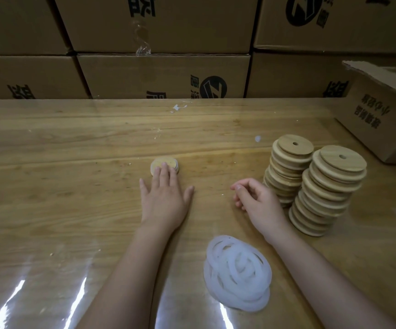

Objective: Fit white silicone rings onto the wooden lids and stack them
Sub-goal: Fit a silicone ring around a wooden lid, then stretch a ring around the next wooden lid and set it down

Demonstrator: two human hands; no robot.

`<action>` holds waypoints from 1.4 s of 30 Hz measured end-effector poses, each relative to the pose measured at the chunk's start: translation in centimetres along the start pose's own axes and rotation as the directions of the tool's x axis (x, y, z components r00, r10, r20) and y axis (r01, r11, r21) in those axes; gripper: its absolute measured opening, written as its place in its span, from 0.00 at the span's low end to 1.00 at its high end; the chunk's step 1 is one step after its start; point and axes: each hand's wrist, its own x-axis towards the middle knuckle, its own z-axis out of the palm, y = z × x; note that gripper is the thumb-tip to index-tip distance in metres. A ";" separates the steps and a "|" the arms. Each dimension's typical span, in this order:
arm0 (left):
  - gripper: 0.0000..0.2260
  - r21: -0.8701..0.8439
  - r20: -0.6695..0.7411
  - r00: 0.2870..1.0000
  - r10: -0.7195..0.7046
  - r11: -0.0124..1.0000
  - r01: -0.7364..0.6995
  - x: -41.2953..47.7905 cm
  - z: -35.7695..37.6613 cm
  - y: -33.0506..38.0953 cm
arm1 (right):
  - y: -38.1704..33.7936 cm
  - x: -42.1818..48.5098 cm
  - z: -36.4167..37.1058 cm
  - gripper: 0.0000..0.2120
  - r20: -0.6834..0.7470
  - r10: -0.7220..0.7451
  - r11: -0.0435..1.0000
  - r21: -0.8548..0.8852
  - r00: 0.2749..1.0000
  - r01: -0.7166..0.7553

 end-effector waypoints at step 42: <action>0.30 -0.045 -0.046 0.990 -0.133 0.990 0.131 -0.8 -0.3 0.9 | 0.4 -0.1 0.2 0.08 0.122 -0.073 0.973 -0.209 0.990 0.097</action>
